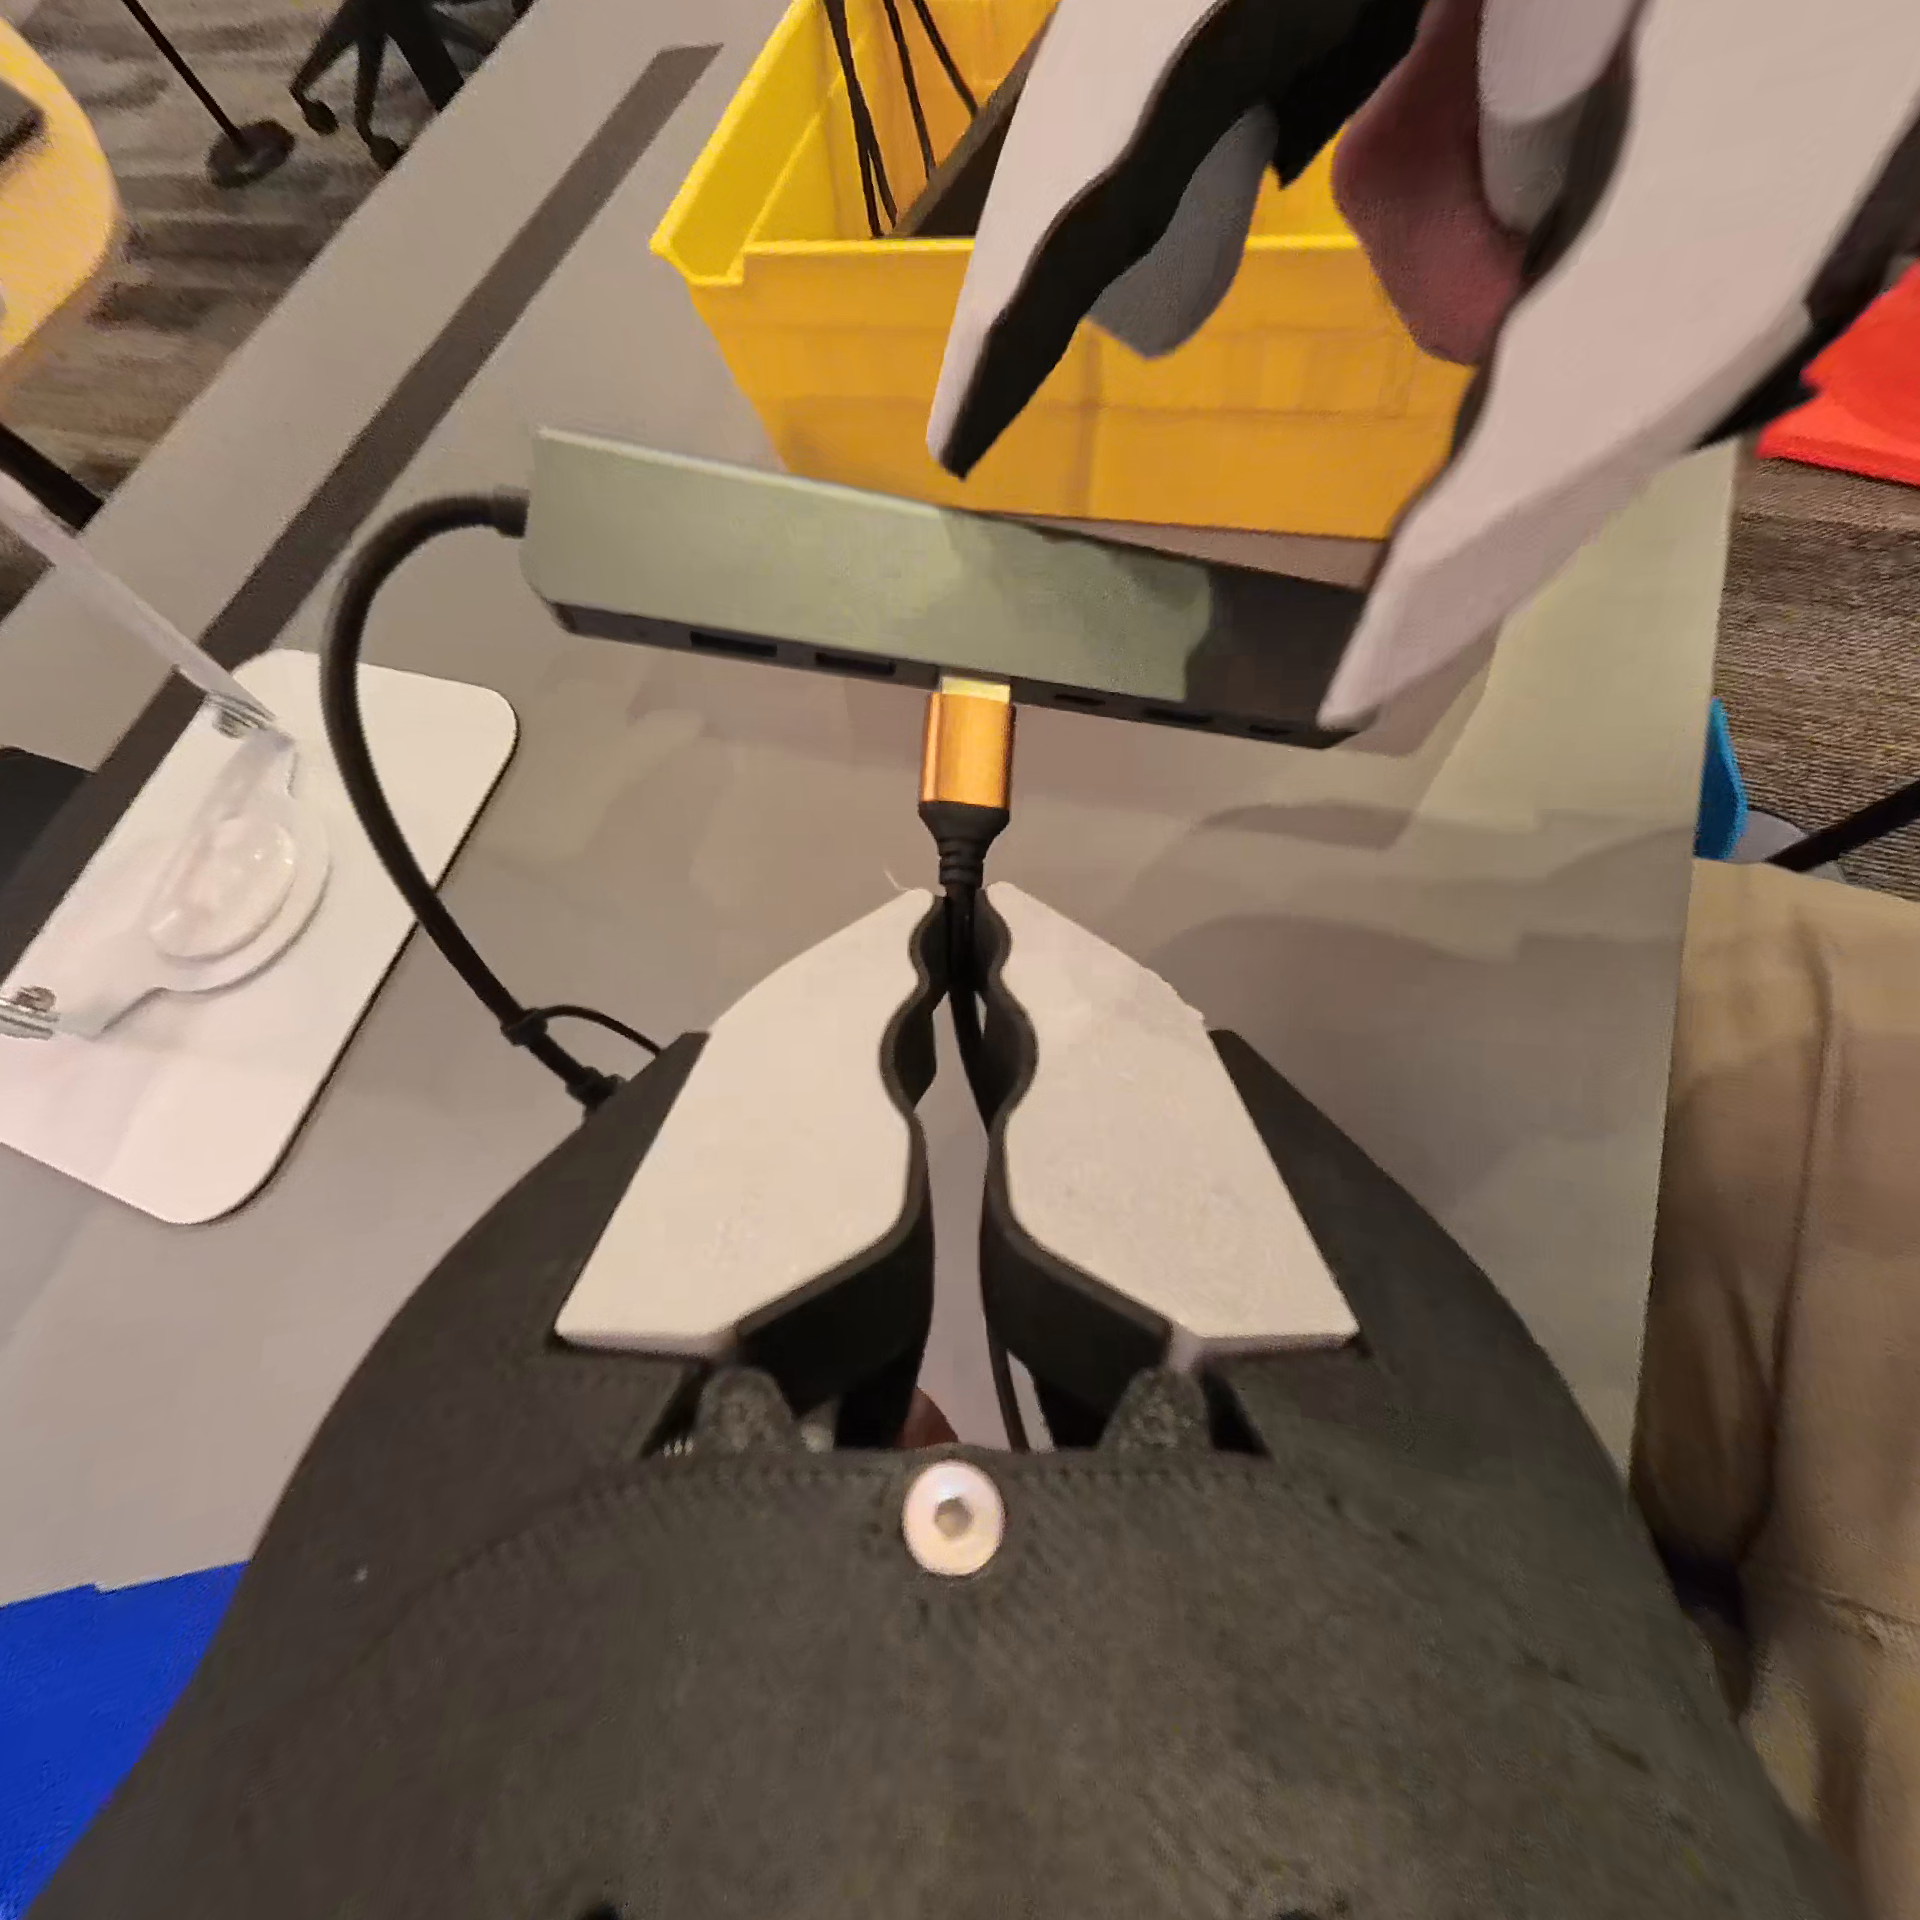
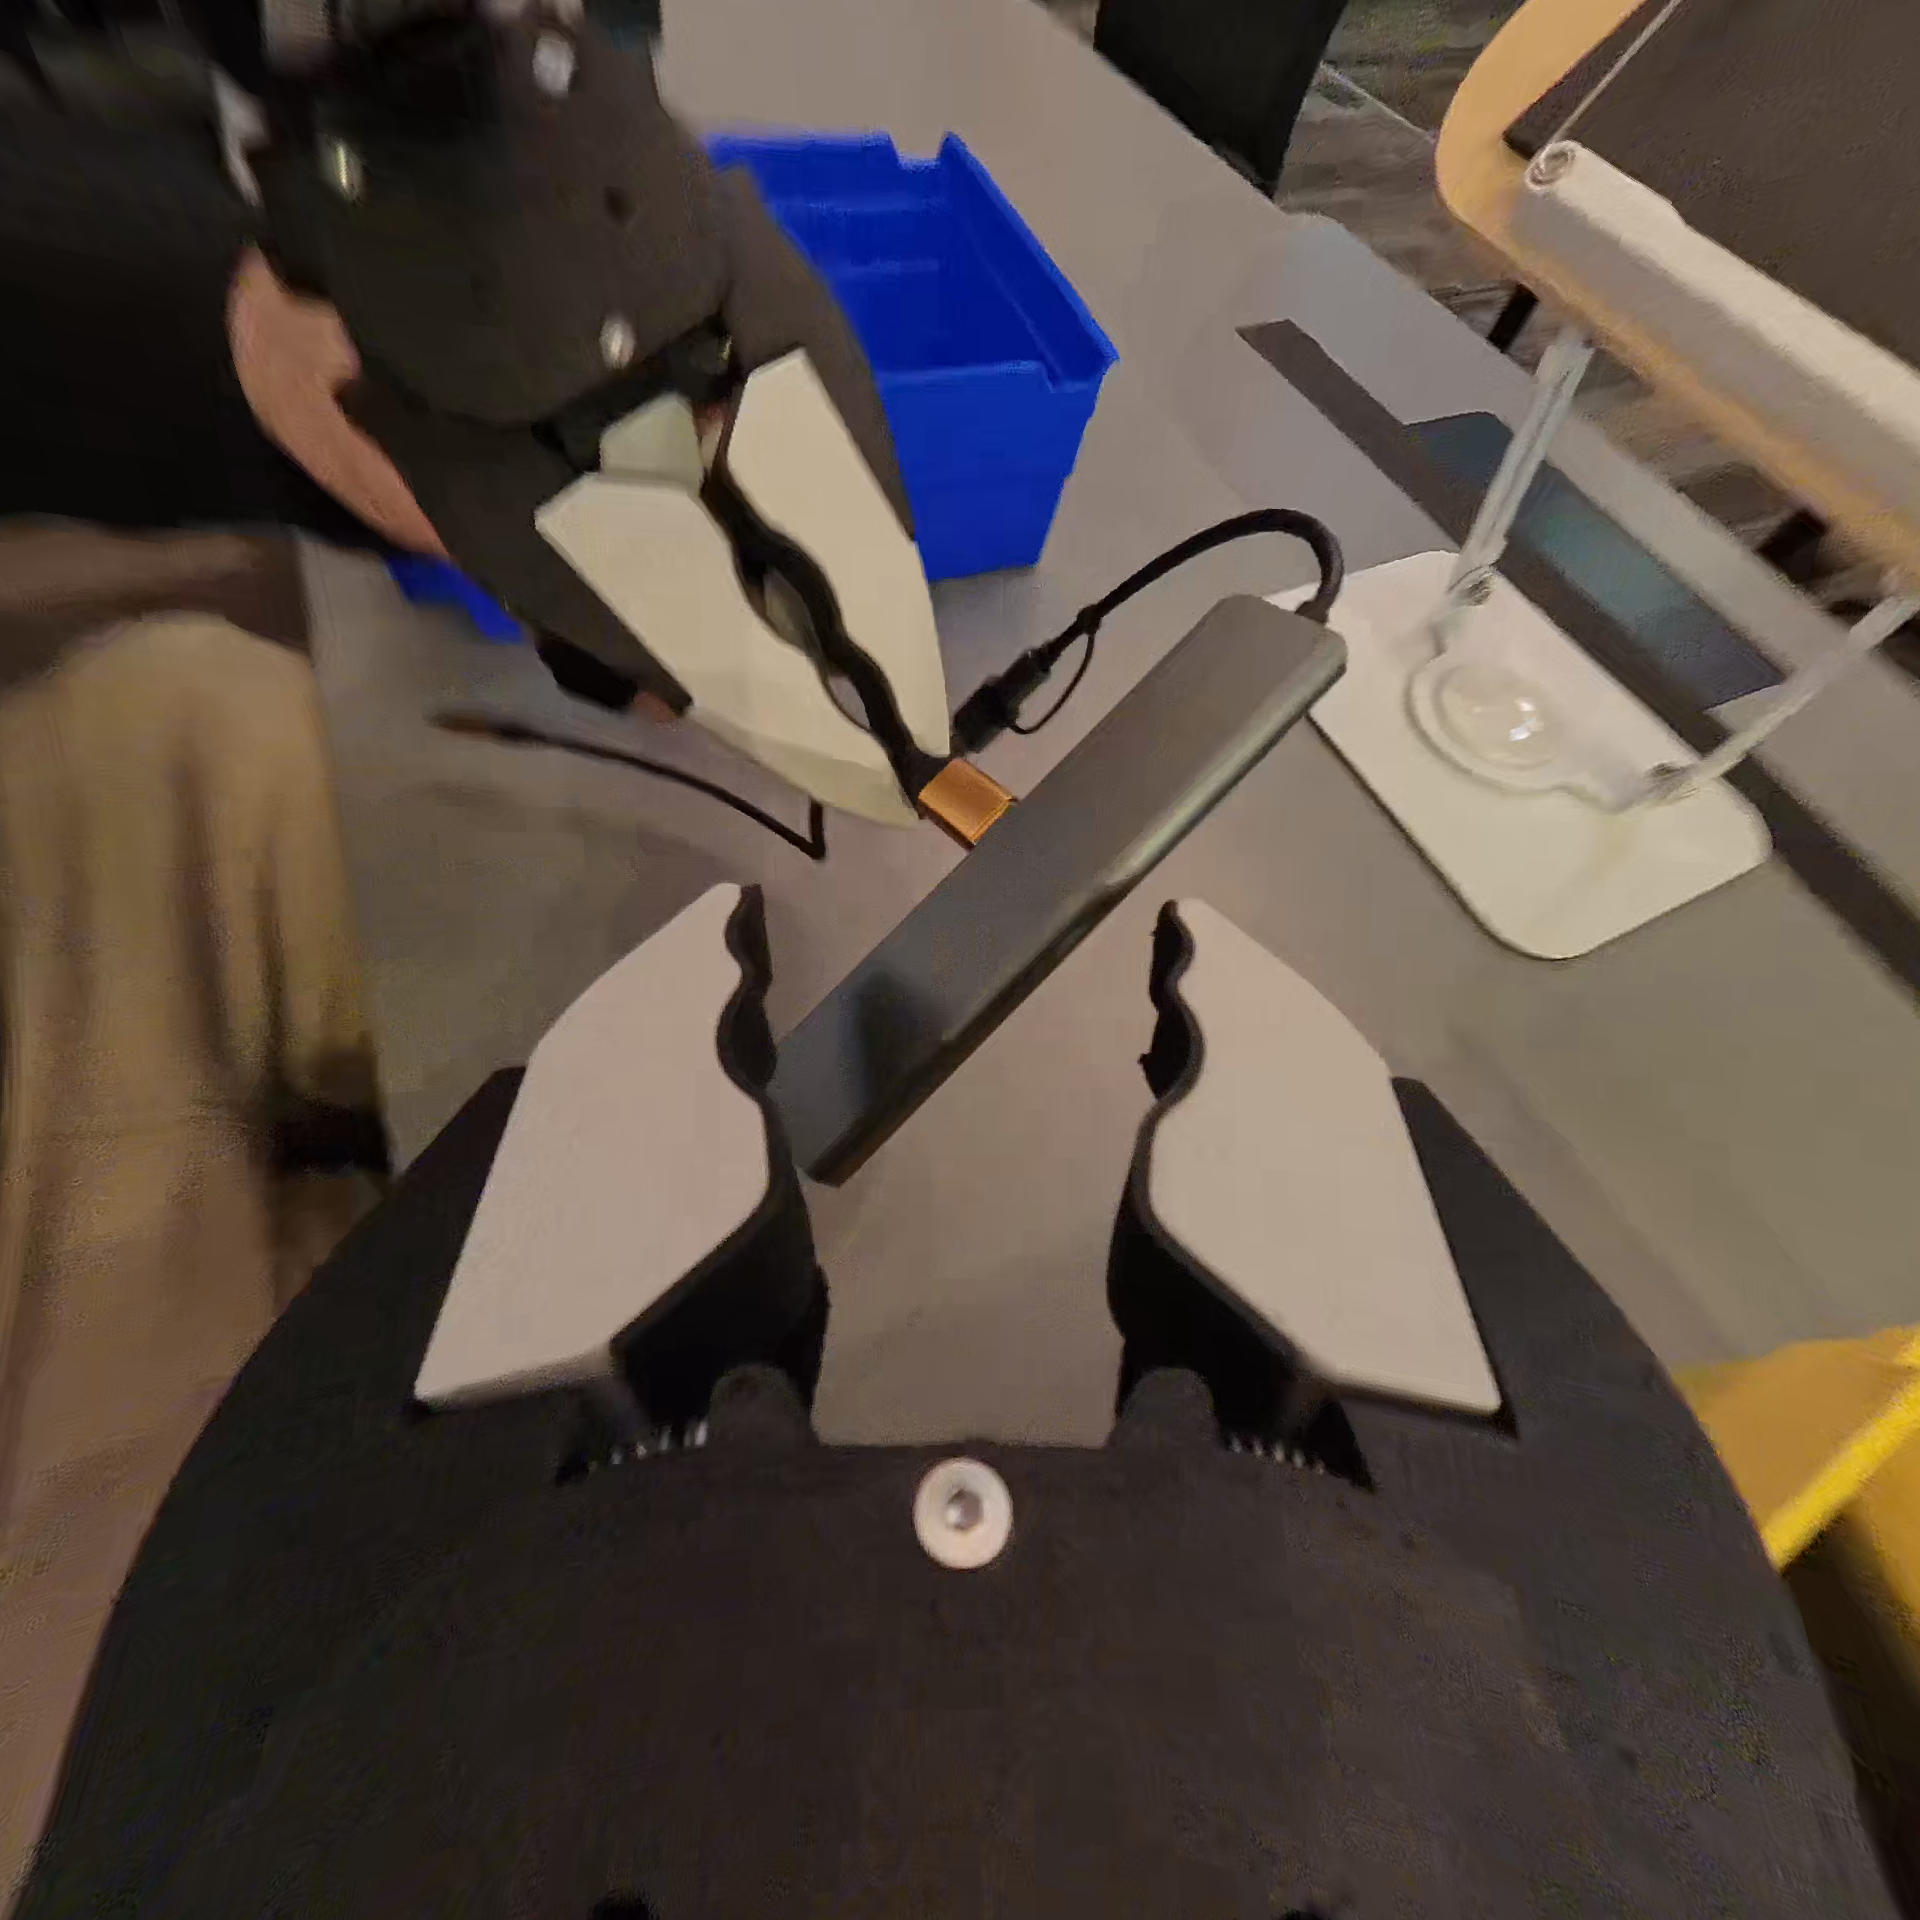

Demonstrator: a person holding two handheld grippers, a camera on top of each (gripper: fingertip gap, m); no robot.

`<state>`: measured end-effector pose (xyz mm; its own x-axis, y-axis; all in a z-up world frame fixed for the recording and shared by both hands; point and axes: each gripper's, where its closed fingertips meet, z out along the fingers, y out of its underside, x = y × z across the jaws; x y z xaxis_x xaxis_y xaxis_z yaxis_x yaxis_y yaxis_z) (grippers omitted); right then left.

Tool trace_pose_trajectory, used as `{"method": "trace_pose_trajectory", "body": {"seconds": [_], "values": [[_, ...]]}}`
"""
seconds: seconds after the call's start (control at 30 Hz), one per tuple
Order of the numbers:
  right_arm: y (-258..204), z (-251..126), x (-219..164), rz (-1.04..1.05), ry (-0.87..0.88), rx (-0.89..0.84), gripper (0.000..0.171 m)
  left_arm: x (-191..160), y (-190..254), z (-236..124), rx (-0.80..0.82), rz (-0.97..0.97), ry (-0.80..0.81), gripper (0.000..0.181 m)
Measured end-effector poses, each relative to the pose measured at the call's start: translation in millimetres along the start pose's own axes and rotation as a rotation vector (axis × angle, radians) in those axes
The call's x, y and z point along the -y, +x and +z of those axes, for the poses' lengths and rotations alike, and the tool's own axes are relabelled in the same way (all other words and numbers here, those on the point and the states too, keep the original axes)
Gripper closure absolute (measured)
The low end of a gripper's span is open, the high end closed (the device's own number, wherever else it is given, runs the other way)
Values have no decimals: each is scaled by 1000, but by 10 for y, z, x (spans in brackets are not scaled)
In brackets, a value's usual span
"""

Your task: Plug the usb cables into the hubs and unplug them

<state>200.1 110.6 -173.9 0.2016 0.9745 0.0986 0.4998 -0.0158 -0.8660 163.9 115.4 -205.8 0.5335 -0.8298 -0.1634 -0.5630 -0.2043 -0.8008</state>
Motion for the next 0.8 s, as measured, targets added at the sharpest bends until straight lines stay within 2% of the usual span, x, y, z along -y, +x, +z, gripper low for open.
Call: {"method": "trace_pose_trajectory", "body": {"seconds": [0.03,0.23,0.37,0.43,0.53,0.63,0.8], "values": [[-16,26,-42,-83,-47,-30,96,-11,-4,0,-10,-8,-6,178],[-56,103,-222,-433,-211,-153,89,-49,-45,-62,-74,-76,-27,178],[13,157,-159,-635,-225,-300,85,-75,-38,-82,-143,-163,-25,178],[46,189,-150,-708,-244,-363,90,-77,-29,-94,-171,-190,-21,178],[61,241,-186,-776,-274,-403,113,-77,-23,-128,-200,-208,-22,178],[62,235,-124,-810,-257,-438,127,-94,-14,-157,-223,-220,-35,178],[22,279,-43,-867,-252,-476,128,-107,46,-181,-266,-233,-64,178]]}}
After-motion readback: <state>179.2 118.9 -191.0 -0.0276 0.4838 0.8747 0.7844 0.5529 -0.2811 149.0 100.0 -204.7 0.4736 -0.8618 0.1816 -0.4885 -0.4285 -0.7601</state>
